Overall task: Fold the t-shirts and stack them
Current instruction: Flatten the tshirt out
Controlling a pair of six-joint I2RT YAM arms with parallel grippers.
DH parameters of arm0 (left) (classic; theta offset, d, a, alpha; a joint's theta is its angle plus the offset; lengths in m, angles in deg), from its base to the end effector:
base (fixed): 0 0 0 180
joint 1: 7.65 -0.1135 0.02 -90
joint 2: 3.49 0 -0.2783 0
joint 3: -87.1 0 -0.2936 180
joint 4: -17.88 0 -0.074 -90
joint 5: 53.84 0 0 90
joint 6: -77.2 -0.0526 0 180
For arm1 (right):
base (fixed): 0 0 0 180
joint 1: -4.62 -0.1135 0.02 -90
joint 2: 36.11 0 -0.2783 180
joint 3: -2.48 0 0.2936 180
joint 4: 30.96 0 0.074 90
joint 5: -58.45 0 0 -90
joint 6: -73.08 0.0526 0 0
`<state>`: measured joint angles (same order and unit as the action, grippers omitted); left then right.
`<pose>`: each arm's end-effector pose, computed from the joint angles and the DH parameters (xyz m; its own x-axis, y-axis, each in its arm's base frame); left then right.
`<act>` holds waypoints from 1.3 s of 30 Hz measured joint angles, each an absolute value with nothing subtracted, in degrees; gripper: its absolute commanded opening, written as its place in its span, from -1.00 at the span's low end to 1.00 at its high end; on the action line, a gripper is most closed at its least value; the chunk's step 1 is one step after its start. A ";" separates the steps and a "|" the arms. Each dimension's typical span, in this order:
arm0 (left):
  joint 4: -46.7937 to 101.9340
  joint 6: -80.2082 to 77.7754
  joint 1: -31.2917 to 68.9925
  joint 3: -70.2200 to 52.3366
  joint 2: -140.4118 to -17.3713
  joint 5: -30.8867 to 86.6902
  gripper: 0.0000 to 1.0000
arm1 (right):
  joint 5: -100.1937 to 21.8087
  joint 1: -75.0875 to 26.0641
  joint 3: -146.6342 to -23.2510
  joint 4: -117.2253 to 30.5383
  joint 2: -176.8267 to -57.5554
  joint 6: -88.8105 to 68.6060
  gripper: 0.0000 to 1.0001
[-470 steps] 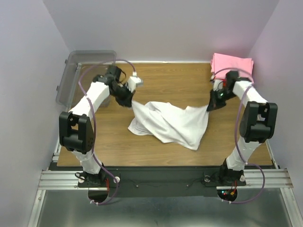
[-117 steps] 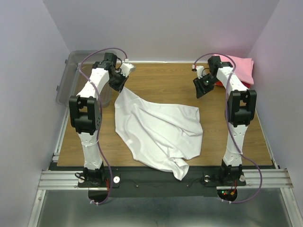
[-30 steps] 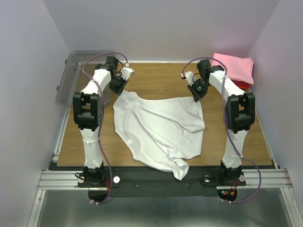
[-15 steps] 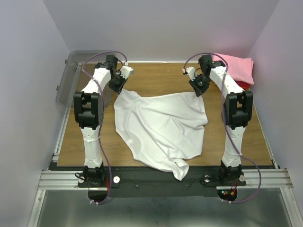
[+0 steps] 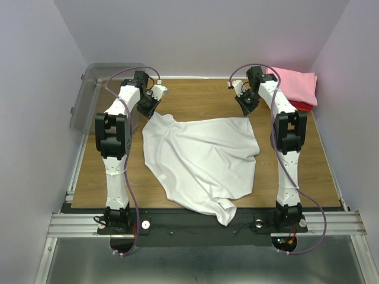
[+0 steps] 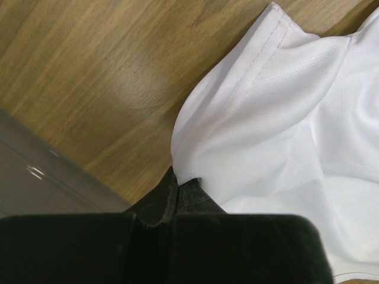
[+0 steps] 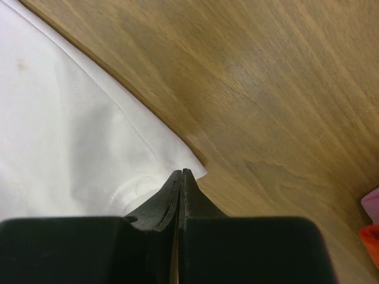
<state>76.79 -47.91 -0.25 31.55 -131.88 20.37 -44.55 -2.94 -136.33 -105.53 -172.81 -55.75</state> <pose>0.5362 -0.0841 0.2006 -0.5797 0.6334 -0.5126 0.7096 0.7016 0.0644 0.5473 0.0846 0.1957 -0.6138 -0.6978 -0.3693 -0.7449 0.6668 -0.0219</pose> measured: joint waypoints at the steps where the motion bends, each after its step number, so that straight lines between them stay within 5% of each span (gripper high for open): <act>1: 76.81 -47.95 -0.25 31.55 -132.15 20.37 -1.00 | -44.57 -2.94 -136.48 -105.58 -172.95 -55.77 -0.99; 3: 76.94 -47.95 -0.25 31.55 -132.56 20.39 -1.00 | -44.57 -2.94 -136.75 -105.60 -173.08 -55.75 -0.88; 4: 77.03 -47.97 -0.25 31.55 -132.65 20.42 -1.00 | -44.57 -2.94 -136.75 -105.60 -173.08 -55.72 -0.57; 8: 77.09 -48.02 -0.25 31.55 -132.69 20.39 -1.00 | -45.07 -2.94 -136.75 -106.19 -173.08 -56.10 -0.31; 20: 77.25 -48.08 -0.25 32.32 -132.95 20.37 -1.00 | -45.51 -2.91 -132.16 -107.46 -172.71 -56.75 -0.28; 27: 77.27 -48.11 -0.25 32.32 -132.98 20.39 -1.00 | -45.05 -2.91 -132.16 -107.43 -172.77 -57.08 -0.63; 39: 77.27 -48.15 -0.25 32.32 -132.98 20.42 -1.00 | -42.86 -2.89 -132.16 -107.22 -173.71 -58.30 -0.52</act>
